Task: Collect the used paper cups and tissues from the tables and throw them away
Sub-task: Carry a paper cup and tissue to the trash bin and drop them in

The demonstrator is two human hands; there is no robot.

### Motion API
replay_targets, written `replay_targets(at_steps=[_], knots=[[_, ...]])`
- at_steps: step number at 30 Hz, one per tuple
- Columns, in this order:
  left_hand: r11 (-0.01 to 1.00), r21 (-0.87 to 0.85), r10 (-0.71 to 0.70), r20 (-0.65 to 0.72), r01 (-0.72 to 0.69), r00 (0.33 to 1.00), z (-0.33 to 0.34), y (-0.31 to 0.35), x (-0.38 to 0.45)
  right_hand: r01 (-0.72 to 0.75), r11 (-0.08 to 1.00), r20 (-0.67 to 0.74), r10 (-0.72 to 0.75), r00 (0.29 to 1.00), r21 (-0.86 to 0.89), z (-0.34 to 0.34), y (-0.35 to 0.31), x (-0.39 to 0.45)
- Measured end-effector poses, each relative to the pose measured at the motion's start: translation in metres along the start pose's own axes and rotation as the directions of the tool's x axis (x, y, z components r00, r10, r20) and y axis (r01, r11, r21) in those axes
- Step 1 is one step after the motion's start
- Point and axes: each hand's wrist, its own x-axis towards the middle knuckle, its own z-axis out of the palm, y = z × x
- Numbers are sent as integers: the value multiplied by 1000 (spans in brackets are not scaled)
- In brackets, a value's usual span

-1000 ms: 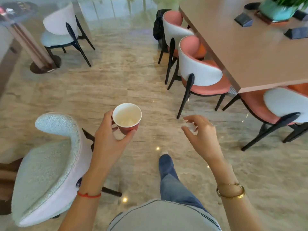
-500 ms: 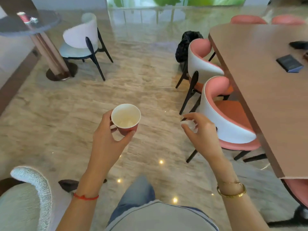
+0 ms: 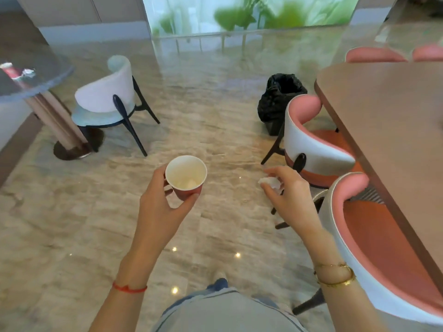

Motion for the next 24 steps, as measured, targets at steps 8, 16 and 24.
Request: replay_targets(at_steps=[8,16,24], knots=[[1000,-1,9,90,-9,996,46,-39,179,-85,996,-12,85,996,18,32,39,153],[1000,2,11,113,-11,994,125,-86,350,-129,992,-35,129,991,1,73,119,325],[999,-16,46,94,-45,995,211,-87,558,-141,989,-126,145,981,41,64,183,540]])
